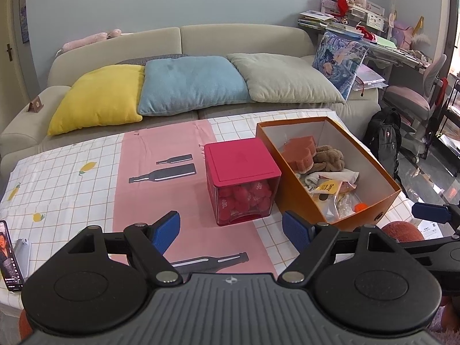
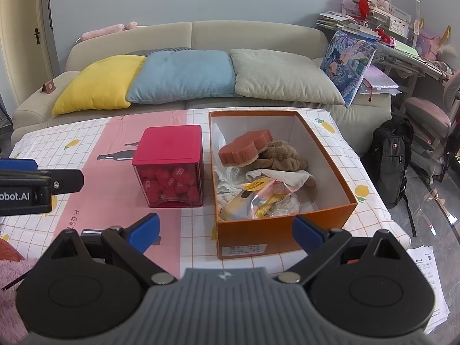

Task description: Organize soft objects

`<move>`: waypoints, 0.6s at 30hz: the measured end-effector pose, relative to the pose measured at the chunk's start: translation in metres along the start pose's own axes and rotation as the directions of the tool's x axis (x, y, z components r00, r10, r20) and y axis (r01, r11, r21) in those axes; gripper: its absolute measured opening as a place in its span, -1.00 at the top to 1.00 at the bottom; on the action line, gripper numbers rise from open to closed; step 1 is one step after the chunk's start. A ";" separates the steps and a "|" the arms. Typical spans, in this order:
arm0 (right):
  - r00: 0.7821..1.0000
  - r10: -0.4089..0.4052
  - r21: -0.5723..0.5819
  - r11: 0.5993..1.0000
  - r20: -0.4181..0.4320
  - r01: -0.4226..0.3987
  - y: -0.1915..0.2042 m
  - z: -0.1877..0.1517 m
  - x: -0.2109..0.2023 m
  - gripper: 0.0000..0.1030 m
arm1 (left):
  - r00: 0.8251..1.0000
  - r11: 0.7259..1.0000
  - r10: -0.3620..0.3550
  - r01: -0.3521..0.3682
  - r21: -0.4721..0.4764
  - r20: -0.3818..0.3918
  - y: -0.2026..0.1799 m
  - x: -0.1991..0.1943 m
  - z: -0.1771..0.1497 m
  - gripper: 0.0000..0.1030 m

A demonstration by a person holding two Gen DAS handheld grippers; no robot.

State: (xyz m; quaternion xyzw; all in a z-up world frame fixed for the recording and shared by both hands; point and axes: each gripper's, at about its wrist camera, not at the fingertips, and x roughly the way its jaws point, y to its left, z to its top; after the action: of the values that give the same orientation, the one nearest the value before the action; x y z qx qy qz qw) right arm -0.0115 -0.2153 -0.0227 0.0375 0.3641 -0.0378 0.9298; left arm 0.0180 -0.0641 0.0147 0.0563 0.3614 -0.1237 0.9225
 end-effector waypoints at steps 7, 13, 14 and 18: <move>1.000 0.001 -0.001 1.000 -0.002 -0.001 0.000 0.000 0.000 -0.88 | 1.000 1.000 0.001 -0.001 0.000 0.002 0.000 0.000 0.000 -0.84; 1.000 0.009 -0.008 1.000 -0.003 -0.009 0.002 -0.001 0.002 -0.87 | 1.000 1.000 0.001 -0.001 0.000 0.003 0.000 -0.001 0.001 -0.83; 1.000 0.010 -0.010 1.000 -0.003 -0.010 0.002 -0.001 0.002 -0.87 | 1.000 1.000 0.001 -0.001 0.000 0.003 0.000 -0.001 0.001 -0.83; 1.000 0.014 -0.015 1.000 -0.003 -0.014 0.001 -0.001 0.003 -0.87 | 1.000 1.000 0.001 -0.001 -0.001 0.002 0.000 -0.001 0.000 -0.83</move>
State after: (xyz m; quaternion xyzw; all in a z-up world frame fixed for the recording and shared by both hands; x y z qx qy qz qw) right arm -0.0100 -0.2143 -0.0260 0.0332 0.3655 -0.0286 0.9298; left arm 0.0179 -0.0638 0.0153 0.0561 0.3604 -0.1231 0.9229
